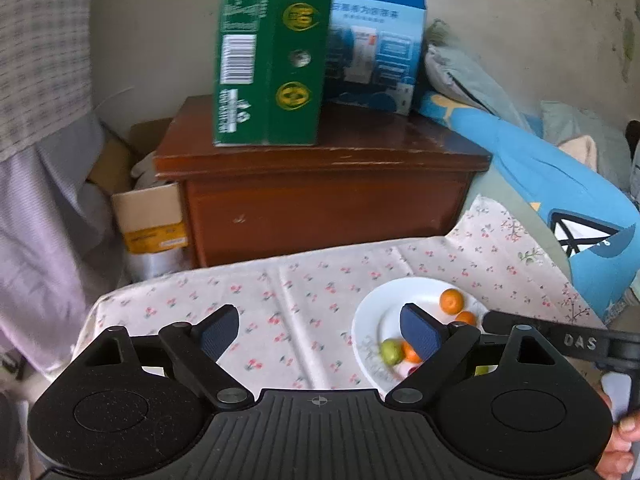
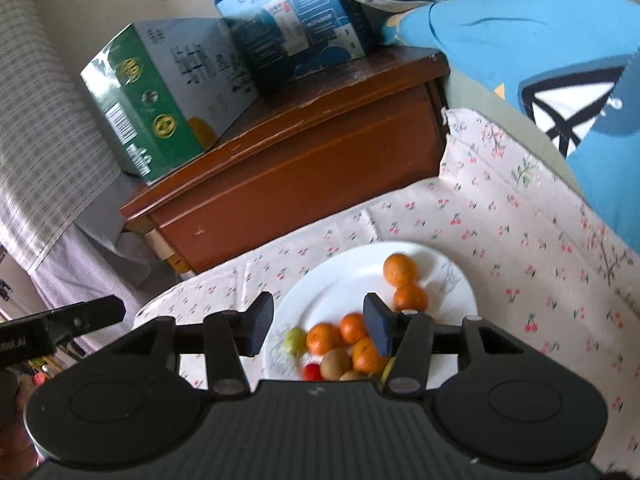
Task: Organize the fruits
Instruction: 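Withdraw both grippers from the plate toward the remaining fruits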
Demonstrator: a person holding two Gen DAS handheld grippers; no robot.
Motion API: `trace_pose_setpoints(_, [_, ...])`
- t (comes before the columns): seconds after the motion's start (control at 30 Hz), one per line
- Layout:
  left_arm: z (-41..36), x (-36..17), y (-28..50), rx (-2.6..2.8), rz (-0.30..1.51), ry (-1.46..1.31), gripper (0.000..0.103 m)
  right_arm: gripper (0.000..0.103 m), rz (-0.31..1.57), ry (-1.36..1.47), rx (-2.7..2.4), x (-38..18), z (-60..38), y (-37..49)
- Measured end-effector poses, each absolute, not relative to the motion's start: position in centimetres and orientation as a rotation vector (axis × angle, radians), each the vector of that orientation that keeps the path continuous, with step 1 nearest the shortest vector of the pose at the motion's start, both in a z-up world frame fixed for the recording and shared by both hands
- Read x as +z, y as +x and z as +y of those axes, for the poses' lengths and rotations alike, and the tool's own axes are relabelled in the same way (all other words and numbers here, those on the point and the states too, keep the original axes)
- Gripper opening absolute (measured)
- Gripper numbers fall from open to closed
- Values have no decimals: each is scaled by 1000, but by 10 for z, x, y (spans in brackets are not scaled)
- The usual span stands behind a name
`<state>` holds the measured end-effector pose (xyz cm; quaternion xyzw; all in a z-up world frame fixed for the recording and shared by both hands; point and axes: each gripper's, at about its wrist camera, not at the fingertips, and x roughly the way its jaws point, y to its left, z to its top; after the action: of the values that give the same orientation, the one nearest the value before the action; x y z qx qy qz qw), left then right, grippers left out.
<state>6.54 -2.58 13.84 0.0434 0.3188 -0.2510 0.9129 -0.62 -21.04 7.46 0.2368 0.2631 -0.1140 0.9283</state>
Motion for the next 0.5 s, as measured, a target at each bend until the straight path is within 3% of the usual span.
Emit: trace_pose_setpoints(0.5, [11, 123, 52, -418, 721, 125, 89, 52, 636, 427, -138, 50, -149, -33])
